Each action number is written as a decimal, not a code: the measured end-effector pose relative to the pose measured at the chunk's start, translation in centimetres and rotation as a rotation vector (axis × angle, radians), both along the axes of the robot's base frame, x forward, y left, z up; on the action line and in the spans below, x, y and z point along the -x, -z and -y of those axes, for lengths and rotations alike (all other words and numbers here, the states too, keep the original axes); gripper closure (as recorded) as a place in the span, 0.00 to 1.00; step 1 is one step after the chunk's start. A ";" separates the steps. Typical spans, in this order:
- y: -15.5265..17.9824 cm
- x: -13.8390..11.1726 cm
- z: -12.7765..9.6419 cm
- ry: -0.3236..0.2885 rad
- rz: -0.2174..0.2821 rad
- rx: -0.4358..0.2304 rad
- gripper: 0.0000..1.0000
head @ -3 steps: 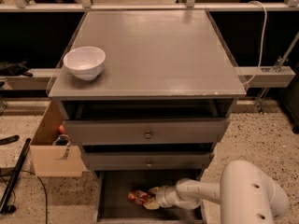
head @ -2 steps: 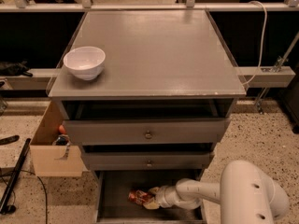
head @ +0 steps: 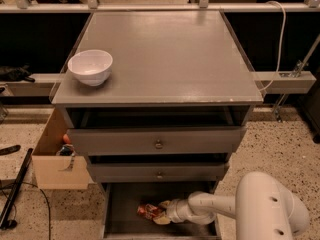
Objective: Pick coke can from bottom drawer and place on counter
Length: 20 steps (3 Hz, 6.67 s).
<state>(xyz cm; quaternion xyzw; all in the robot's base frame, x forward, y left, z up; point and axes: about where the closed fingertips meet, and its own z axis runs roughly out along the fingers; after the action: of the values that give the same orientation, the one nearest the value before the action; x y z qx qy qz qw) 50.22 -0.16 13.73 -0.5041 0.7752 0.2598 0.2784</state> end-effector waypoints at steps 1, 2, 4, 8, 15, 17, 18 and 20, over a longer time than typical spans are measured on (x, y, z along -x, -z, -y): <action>-2.2 -0.4 0.6 -0.069 0.026 0.000 1.00; -8.3 -0.5 3.5 -0.139 0.055 0.001 1.00; -14.7 1.3 9.5 -0.105 0.110 0.044 1.00; -29.1 7.3 15.5 -0.049 0.270 0.058 1.00; -56.2 0.5 13.3 -0.158 0.548 -0.157 1.00; -65.9 6.0 13.0 -0.262 0.681 -0.139 1.00; -65.8 5.9 13.0 -0.260 0.680 -0.139 1.00; -67.7 1.8 10.7 -0.347 0.631 -0.214 1.00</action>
Offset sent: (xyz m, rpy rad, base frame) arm 0.0142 -0.0580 0.1431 0.0064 -0.0816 0.2187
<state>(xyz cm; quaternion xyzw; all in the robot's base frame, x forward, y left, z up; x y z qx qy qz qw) 48.37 -10.88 81.41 -0.6513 0.5227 0.2146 0.5065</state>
